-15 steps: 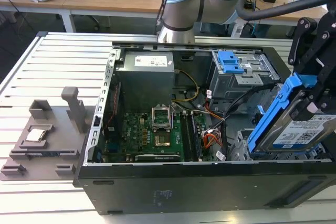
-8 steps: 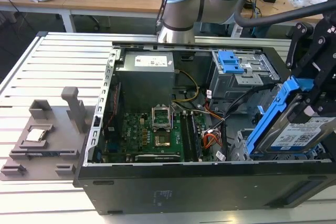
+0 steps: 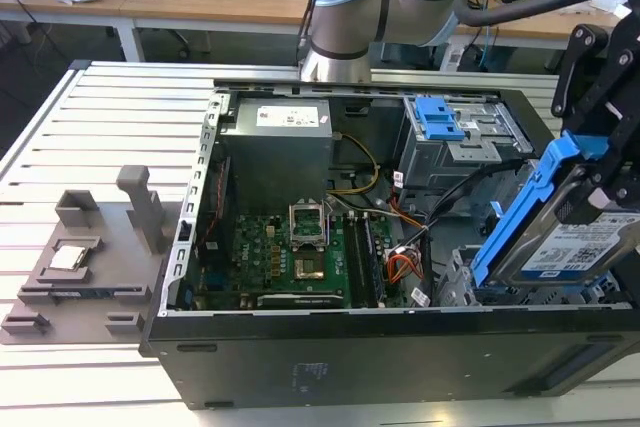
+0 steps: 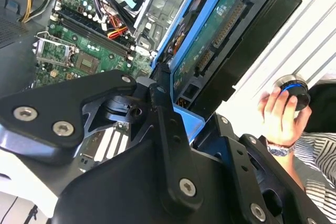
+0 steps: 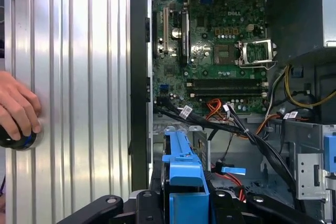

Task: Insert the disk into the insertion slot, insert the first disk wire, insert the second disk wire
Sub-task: 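Insert the disk into the insertion slot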

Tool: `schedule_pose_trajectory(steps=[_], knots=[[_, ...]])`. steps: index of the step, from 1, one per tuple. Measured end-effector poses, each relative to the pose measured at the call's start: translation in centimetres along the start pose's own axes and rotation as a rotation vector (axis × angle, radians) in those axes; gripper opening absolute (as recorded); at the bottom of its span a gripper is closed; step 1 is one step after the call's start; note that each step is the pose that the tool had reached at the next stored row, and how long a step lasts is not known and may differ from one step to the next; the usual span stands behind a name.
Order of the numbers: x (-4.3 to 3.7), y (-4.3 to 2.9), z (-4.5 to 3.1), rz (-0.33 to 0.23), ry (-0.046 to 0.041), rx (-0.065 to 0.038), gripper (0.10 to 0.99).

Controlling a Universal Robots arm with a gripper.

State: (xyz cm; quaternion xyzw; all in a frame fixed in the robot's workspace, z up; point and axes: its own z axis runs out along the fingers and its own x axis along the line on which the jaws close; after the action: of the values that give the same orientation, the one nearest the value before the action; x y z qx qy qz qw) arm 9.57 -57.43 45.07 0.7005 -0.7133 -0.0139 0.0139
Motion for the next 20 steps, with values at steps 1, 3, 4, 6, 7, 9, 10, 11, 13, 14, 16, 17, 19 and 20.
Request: schedule_pose_trajectory(steps=[1,3,4,6,7,9,10,11,13,14,16,17,19,20], knots=[[0.0,0.0,0.01,0.0,-0.0003,0.0,0.369],[-0.02,0.0,0.01,0.0,-0.0004,0.0,0.369],[-0.21,-0.05,0.01,0.0,-0.0005,0.0,0.369],[-1.1,-0.29,0.01,0.0,-0.0005,0.0,0.369],[-1.47,-0.31,0.0,-0.001,-0.0004,0.0,0.369],[-2.0,-0.34,-0.01,-0.002,-0.0001,0.0,0.369],[-2.17,-0.36,0.02,-0.003,-0.0004,0.0,0.369],[-2.29,-0.37,0.1,-0.004,-0.0002,0.0,0.369],[-2.38,-0.44,0.35,-0.005,-0.0002,0.0,0.369],[-2.4,-0.47,0.47,-0.006,-0.0003,0.0,0.369],[-2.43,-0.5,0.67,-0.006,-0.0001,0.0,0.369],[-2.44,-0.51,0.83,-0.006,0.0001,0.0,0.369],[-2.44,-0.52,1.01,-0.006,-0.0002,0.0,0.369],[-2.51,-0.53,1.09,-0.007,-0.0001,0.0,0.369]])
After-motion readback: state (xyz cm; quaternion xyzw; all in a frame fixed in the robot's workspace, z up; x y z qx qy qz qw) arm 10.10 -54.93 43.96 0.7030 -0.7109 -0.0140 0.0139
